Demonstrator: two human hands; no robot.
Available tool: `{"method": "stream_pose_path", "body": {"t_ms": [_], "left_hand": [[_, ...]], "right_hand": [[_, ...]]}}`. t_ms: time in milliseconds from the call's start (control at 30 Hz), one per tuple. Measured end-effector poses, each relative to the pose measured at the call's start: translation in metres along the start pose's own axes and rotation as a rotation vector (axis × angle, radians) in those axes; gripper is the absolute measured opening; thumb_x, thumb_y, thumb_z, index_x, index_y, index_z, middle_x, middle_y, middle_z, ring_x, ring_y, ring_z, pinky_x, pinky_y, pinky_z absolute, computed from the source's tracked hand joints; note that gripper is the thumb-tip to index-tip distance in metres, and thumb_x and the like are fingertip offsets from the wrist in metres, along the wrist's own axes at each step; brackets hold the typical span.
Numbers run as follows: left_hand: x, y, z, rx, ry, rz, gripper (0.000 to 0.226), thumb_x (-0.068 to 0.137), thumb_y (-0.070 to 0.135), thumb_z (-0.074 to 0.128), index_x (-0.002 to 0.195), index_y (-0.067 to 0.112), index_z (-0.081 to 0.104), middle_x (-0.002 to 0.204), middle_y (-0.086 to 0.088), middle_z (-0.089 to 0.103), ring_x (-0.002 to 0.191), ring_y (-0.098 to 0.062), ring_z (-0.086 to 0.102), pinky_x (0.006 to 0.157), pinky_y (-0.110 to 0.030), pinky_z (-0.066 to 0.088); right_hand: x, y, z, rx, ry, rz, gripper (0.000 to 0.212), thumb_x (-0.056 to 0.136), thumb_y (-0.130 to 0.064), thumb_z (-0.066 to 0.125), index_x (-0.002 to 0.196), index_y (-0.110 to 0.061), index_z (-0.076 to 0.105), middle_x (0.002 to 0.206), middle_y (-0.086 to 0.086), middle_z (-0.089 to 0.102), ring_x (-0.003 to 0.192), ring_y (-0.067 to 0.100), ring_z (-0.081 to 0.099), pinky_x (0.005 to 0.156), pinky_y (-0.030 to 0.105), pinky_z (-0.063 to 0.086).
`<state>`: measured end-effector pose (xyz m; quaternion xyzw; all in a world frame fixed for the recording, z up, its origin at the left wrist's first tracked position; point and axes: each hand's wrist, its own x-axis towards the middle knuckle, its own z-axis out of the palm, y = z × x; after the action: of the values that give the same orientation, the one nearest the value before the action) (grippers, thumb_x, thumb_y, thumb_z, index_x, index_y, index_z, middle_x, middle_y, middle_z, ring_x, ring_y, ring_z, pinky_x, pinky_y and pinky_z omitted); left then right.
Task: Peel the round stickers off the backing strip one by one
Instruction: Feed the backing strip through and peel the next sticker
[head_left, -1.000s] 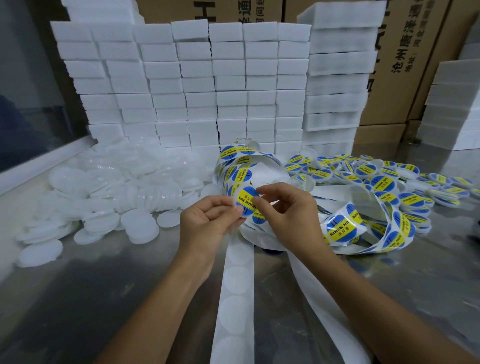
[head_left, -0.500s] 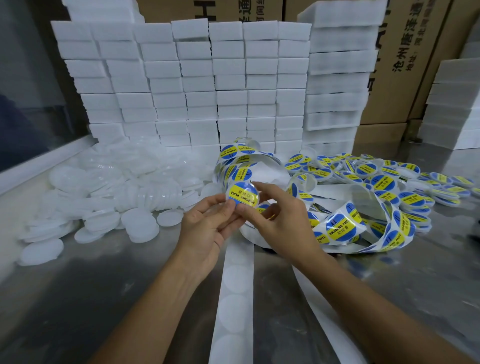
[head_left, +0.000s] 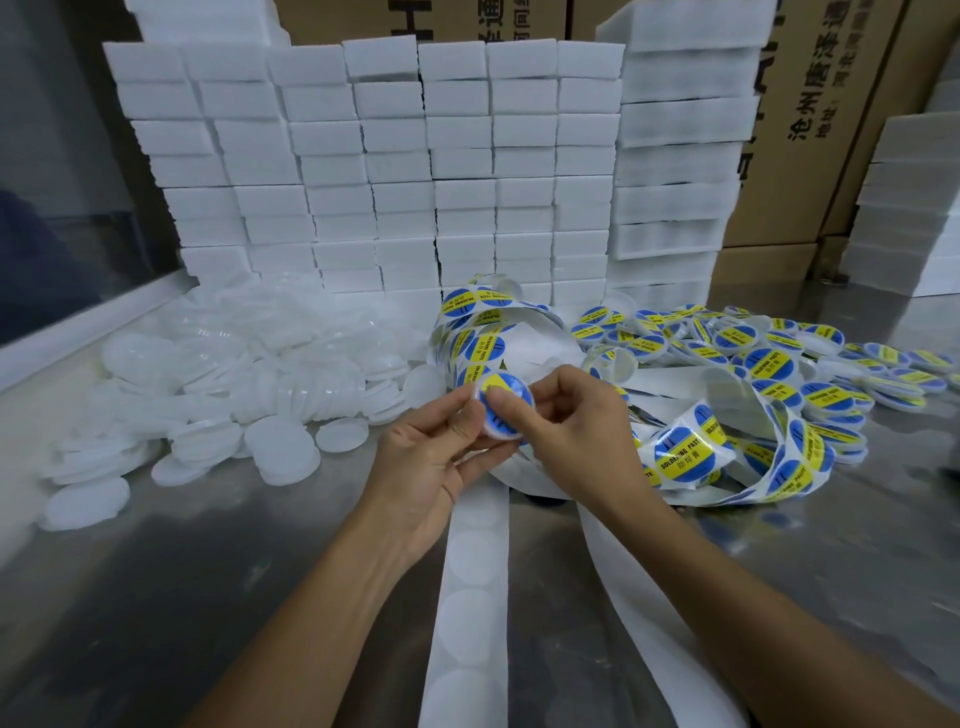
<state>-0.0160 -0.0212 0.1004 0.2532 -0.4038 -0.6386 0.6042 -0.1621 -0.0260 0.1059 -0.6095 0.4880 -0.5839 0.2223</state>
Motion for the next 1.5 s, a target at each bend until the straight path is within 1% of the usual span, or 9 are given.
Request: {"method": "stream_pose_path", "body": {"t_ms": [167, 367, 600, 700, 933, 1033, 1133, 1300, 1500], "left_hand": [[0.002, -0.003, -0.002, 0.004, -0.027, -0.009, 0.036, 0.074, 0.015, 0.067, 0.108, 0.003, 0.07, 0.109, -0.017, 0.072, 0.095, -0.032, 0.072, 0.073, -0.036, 0.059], [0.0, -0.006, -0.002, 0.078, -0.082, -0.021, 0.036, 0.073, 0.02, 0.069, 0.107, 0.008, 0.074, 0.112, -0.017, 0.071, 0.097, -0.027, 0.071, 0.074, -0.035, 0.058], [0.003, 0.003, -0.007, 0.051, 0.071, 0.0, 0.03, 0.082, 0.02, 0.062, 0.107, 0.005, 0.07, 0.105, -0.015, 0.074, 0.093, -0.027, 0.072, 0.07, -0.035, 0.059], [0.003, 0.003, -0.007, 0.076, 0.152, 0.014, 0.02, 0.092, 0.022, 0.058, 0.099, 0.009, 0.073, 0.099, -0.015, 0.075, 0.089, -0.026, 0.073, 0.067, -0.034, 0.059], [0.002, -0.002, -0.003, 0.205, 0.239, 0.08, 0.032, 0.066, 0.028, 0.077, 0.084, 0.004, 0.066, 0.085, -0.017, 0.075, 0.075, -0.028, 0.074, 0.062, -0.036, 0.059], [0.001, -0.003, -0.003, 0.23, 0.253, 0.091, 0.034, 0.062, 0.03, 0.077, 0.085, 0.006, 0.069, 0.083, -0.015, 0.075, 0.073, -0.026, 0.074, 0.059, -0.031, 0.058], [0.002, -0.001, -0.005, 0.225, 0.292, 0.124, 0.03, 0.06, 0.03, 0.078, 0.082, 0.009, 0.072, 0.082, -0.012, 0.076, 0.071, -0.022, 0.073, 0.057, -0.029, 0.057], [0.001, 0.001, -0.007, 0.263, 0.269, 0.124, 0.036, 0.059, 0.035, 0.081, 0.084, 0.01, 0.075, 0.086, -0.015, 0.075, 0.079, -0.026, 0.074, 0.06, -0.031, 0.057], [0.0, -0.001, -0.002, 0.194, 0.174, 0.077, 0.032, 0.066, 0.027, 0.074, 0.092, 0.007, 0.074, 0.089, -0.015, 0.076, 0.078, -0.023, 0.074, 0.063, -0.03, 0.059]], "right_hand": [[0.003, 0.002, -0.003, 0.012, -0.001, -0.025, 0.039, 0.09, -0.037, 0.067, 0.072, -0.003, 0.062, 0.061, 0.009, 0.068, 0.052, 0.015, 0.064, 0.055, 0.037, 0.054], [0.002, 0.002, -0.005, -0.12, 0.079, -0.004, 0.07, 0.066, -0.072, 0.068, 0.058, -0.005, 0.051, 0.052, 0.008, 0.053, 0.047, 0.016, 0.045, 0.05, 0.033, 0.041], [0.001, 0.003, -0.003, 0.023, -0.16, -0.05, 0.012, 0.09, -0.021, 0.07, 0.092, -0.01, 0.067, 0.068, 0.005, 0.072, 0.059, 0.013, 0.068, 0.063, 0.041, 0.059], [-0.001, 0.003, -0.001, 0.009, -0.261, -0.095, 0.034, 0.083, -0.02, 0.079, 0.113, -0.023, 0.064, 0.063, -0.002, 0.066, 0.055, 0.017, 0.061, 0.062, 0.034, 0.055], [-0.003, -0.003, 0.0, 0.083, -0.226, -0.047, 0.008, 0.096, -0.02, 0.062, 0.093, -0.012, 0.062, 0.064, 0.006, 0.072, 0.051, 0.022, 0.066, 0.05, 0.026, 0.052], [0.0, 0.0, -0.003, -0.064, -0.154, -0.148, 0.01, 0.091, -0.02, 0.069, 0.099, -0.014, 0.069, 0.081, -0.001, 0.073, 0.058, 0.012, 0.065, 0.058, 0.023, 0.053], [0.0, 0.001, -0.006, -0.218, -0.188, -0.347, 0.042, 0.077, -0.023, 0.084, 0.116, -0.016, 0.069, 0.11, -0.004, 0.066, 0.083, 0.006, 0.065, 0.07, 0.012, 0.047], [-0.003, -0.002, -0.005, -0.339, -0.278, -0.446, 0.054, 0.072, -0.042, 0.084, 0.118, -0.017, 0.071, 0.111, -0.001, 0.065, 0.101, 0.013, 0.063, 0.084, 0.035, 0.053], [0.002, -0.002, -0.014, -0.287, -0.209, -0.506, 0.043, 0.073, -0.035, 0.086, 0.107, -0.012, 0.075, 0.106, 0.002, 0.071, 0.094, 0.014, 0.066, 0.08, 0.035, 0.054]]}}
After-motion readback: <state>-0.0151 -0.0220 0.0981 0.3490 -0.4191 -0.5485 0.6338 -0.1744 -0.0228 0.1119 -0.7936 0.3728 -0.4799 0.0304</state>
